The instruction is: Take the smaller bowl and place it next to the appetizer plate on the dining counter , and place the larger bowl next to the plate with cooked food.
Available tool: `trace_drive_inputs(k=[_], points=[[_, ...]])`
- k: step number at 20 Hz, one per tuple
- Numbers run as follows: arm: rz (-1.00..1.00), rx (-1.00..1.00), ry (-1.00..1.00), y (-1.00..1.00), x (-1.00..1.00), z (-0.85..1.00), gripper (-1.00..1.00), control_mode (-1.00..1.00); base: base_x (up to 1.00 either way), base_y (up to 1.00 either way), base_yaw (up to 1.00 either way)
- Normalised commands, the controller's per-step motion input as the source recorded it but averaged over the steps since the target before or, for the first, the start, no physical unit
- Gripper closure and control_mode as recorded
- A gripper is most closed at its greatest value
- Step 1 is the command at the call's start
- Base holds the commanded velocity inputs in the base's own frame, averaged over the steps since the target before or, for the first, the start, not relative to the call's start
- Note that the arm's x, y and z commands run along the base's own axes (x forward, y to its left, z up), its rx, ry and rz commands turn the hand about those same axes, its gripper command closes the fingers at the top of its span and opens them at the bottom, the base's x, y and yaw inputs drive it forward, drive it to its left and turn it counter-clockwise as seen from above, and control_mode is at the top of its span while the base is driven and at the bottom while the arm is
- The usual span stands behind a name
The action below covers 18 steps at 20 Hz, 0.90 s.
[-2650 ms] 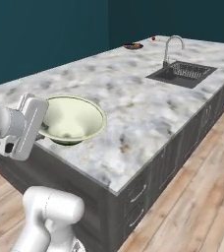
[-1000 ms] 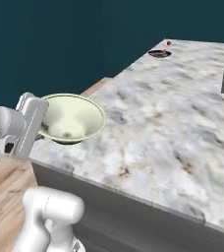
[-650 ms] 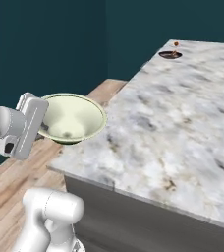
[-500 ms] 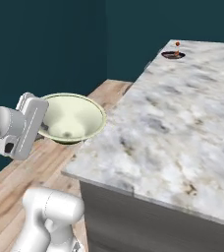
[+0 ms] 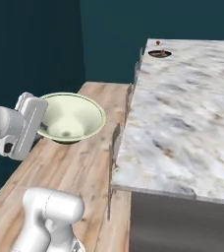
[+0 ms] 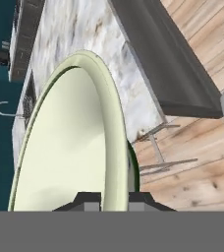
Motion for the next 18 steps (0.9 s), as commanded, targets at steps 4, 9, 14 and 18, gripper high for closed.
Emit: trace_drive_inputs(k=[4,9,14,18], points=[[0.0,0.0,0.0,0.0,0.0,0.0,1.0,1.0,0.73,1.0,-0.59],[0.0,0.0,0.0,0.0,0.0,0.0,1.0,1.0,0.97,1.0,-0.58],[0.0,0.0,0.0,0.0,0.0,0.0,1.0,1.0,0.92,1.0,-0.54],[0.0,0.0,0.0,0.0,0.0,0.0,1.0,1.0,0.82,1.0,-0.48]])
